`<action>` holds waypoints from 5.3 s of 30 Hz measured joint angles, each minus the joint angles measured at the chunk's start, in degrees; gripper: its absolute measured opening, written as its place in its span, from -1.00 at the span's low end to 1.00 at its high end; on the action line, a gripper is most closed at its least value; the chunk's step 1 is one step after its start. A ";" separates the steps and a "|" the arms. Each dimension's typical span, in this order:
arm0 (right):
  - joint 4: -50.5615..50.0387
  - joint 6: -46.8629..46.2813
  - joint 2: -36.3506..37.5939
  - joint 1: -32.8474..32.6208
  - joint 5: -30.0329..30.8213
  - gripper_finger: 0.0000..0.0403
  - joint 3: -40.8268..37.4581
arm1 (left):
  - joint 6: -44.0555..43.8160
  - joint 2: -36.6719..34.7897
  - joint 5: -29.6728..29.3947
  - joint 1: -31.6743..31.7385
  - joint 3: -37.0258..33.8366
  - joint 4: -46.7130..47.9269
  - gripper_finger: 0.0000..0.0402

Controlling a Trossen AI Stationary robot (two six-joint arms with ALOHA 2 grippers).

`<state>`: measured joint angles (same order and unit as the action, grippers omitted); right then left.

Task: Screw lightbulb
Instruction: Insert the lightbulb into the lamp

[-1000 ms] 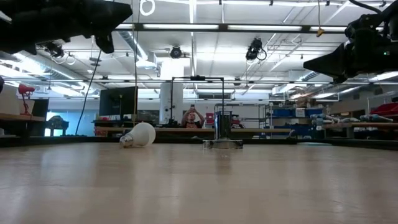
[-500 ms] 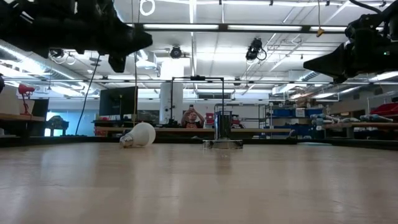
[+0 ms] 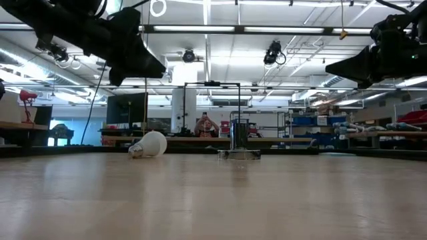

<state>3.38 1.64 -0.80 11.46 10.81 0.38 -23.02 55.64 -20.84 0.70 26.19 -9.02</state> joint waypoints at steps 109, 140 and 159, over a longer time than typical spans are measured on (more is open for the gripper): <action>1.27 -0.01 0.02 0.01 -0.02 -0.85 0.02 | -24.07 36.13 -9.94 3.42 21.01 33.69 0.25; 1.25 -0.01 0.00 -0.01 -0.02 -0.85 0.00 | -31.02 36.37 -6.97 1.90 24.87 43.64 0.25; 1.54 -0.01 0.00 0.00 -0.02 -0.85 0.02 | -27.39 43.93 -8.61 1.88 21.18 33.29 0.21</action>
<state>4.92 1.63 -0.80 11.46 10.79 0.40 -50.40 99.56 -29.45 2.58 47.37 24.27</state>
